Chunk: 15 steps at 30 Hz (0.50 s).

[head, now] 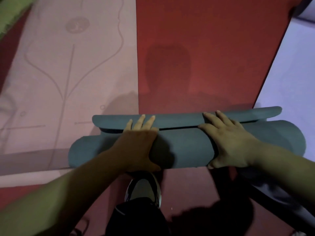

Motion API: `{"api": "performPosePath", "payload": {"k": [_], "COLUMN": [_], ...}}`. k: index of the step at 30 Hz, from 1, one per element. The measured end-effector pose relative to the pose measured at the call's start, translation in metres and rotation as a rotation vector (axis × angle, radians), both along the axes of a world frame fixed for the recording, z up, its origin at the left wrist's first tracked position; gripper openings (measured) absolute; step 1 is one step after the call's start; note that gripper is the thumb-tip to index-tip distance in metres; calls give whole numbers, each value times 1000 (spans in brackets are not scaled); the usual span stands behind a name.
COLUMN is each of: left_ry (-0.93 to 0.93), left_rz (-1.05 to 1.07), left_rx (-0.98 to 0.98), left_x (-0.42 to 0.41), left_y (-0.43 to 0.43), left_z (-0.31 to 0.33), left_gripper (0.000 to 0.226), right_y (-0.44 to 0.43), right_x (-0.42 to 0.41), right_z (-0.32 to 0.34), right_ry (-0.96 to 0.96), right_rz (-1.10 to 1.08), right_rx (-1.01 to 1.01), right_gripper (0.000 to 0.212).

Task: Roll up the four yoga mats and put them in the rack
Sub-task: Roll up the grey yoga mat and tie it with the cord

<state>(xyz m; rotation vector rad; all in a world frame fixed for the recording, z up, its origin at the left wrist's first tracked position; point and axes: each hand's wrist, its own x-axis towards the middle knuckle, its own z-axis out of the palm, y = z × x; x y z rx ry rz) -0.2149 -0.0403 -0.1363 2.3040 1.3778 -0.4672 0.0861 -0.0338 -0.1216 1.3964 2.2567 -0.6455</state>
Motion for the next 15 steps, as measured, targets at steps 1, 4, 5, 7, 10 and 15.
{"api": "performPosePath", "payload": {"k": [1,4,5,7,10,15], "left_ry": [-3,-12,-8,-3,-19,12], "left_rz": [2,11,14,23,59,76], "left_rx": [5,9,6,-13,-48,-97], "left_x": [0,-2,-2,-1,0,0], "left_y": [1,4,6,13,28,51], "left_z": [-1,-4,-5,-6,-7,-9], "left_gripper": [125,140,143,144,136,122], "right_y": [0,3,5,12,25,45], "right_x": [0,2,1,0,0,1], "right_z": [0,-2,-4,-7,-12,-19], "right_ry": [28,98,108,120,110,118], "right_rz": [-8,-47,-49,-29,-11,4], "right_rx": [11,28,43,77,98,135], "right_gripper": [127,134,136,137,136,133]}}
